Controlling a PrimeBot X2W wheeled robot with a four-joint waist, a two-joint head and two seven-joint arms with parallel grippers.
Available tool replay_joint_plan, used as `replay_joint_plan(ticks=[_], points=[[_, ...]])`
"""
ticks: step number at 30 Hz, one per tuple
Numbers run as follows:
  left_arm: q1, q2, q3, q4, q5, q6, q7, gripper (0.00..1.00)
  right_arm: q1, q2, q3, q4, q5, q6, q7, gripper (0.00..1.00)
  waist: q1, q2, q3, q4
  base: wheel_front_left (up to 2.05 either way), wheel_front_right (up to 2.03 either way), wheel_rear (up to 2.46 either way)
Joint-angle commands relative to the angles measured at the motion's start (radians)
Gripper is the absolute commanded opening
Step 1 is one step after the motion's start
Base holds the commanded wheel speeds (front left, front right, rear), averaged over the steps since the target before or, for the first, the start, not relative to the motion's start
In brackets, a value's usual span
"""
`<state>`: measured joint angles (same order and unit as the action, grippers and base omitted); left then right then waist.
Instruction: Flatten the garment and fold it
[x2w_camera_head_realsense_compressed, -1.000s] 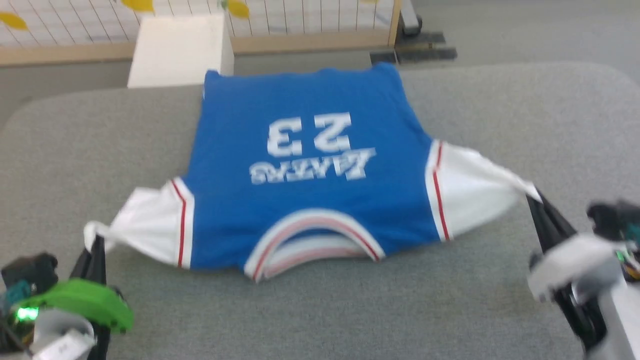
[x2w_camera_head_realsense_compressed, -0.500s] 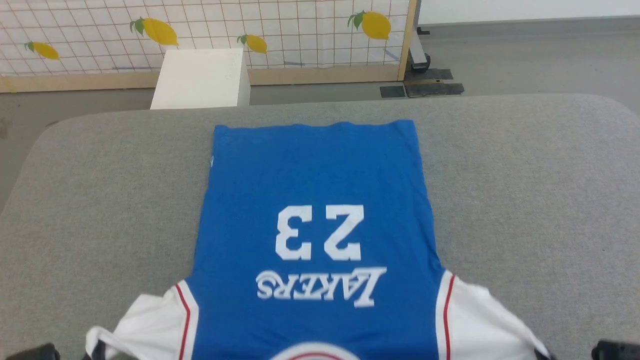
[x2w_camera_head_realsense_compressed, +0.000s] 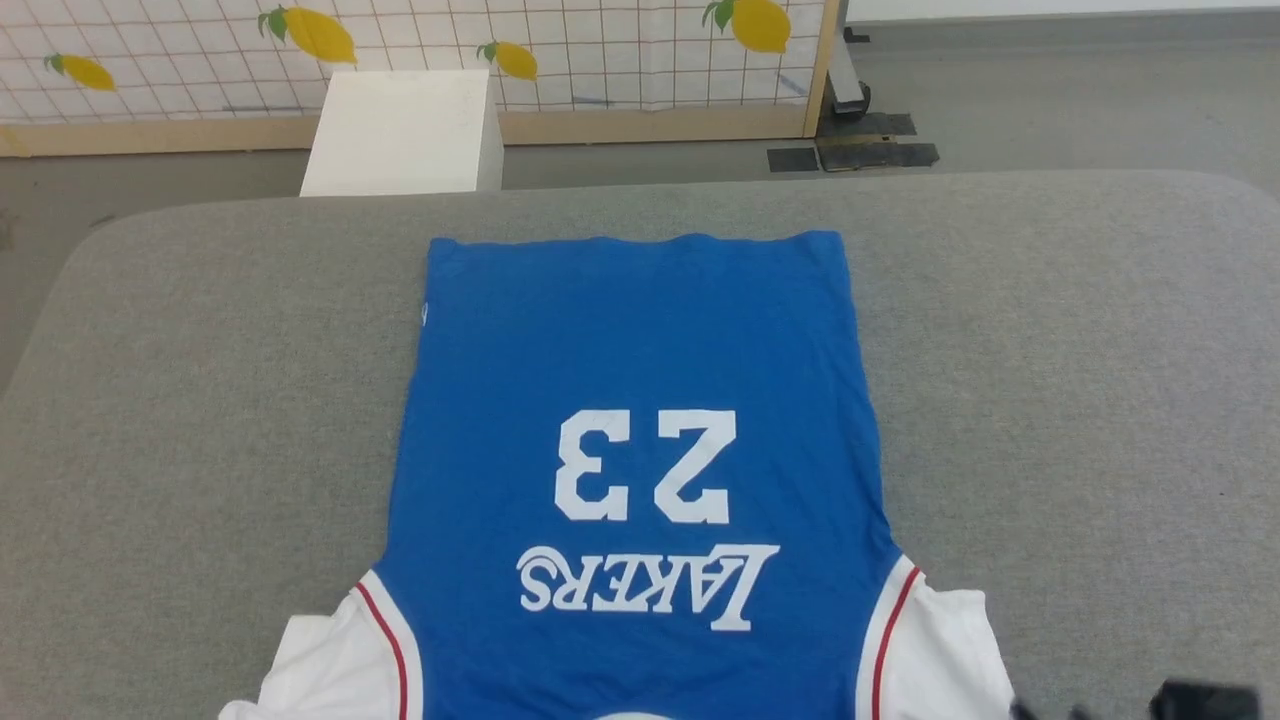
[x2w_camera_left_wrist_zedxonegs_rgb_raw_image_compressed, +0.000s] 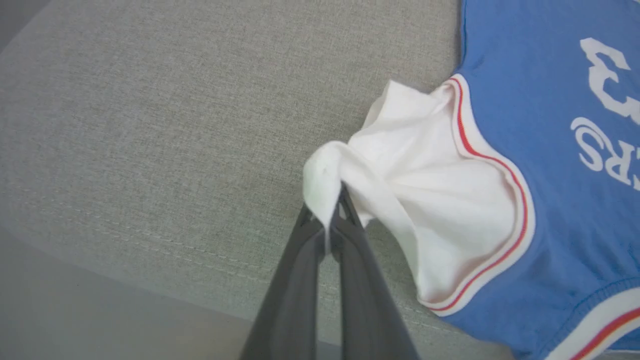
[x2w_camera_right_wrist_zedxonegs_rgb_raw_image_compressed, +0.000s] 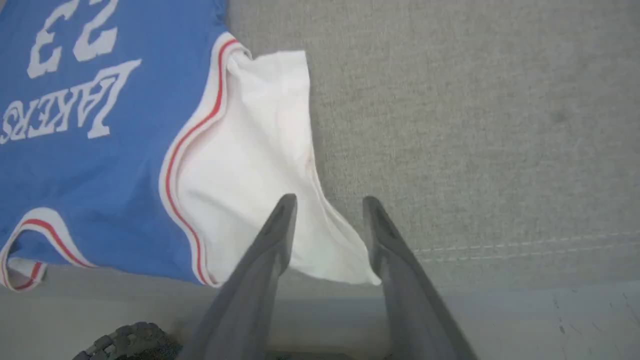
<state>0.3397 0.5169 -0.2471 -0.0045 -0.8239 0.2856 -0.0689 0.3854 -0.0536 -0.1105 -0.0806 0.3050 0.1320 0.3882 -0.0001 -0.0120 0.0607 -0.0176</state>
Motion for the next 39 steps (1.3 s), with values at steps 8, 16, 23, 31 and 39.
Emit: replay_joint_plan(ticks=[8, 16, 23, 31, 39], points=[[-0.083, -0.023, -0.007, -0.04, 0.03, 0.003, -0.034, 0.0, -0.296, -0.036, -0.115, 0.004, 0.035, -0.001, -0.072, 1.0, 0.0001, 0.012, 0.065, 0.028, 0.0, 0.0, 0.0], [-0.185, -0.04, -0.052, -0.106, 0.075, -0.001, -0.031, 0.0, -0.682, -0.148, -0.077, 0.325, 0.065, -0.001, -0.046, 1.0, 0.0001, 0.012, 0.17, 0.094, 0.0, 0.0, 0.0], [-0.283, -0.079, -0.091, -0.146, 0.116, -0.019, -0.068, 0.0, -1.007, -0.219, 0.005, 0.6, 0.072, -0.001, 0.076, 1.0, 0.0001, 0.012, 0.275, 0.172, 0.0, 0.0, 0.0], [-0.369, -0.117, -0.14, -0.187, 0.154, -0.05, -0.102, 0.0, -1.308, -0.286, 0.081, 0.796, 0.035, -0.001, 0.23, 1.0, 0.0001, 0.012, 0.382, 0.283, 0.0, 0.0, 0.0], [-0.421, -0.152, -0.173, -0.198, 0.167, -0.076, -0.127, 0.0, -1.477, -0.316, 0.096, 0.929, -0.025, -0.001, 0.311, 1.0, 0.0001, 0.012, 0.465, 0.356, 0.0, 0.0, 0.0]])
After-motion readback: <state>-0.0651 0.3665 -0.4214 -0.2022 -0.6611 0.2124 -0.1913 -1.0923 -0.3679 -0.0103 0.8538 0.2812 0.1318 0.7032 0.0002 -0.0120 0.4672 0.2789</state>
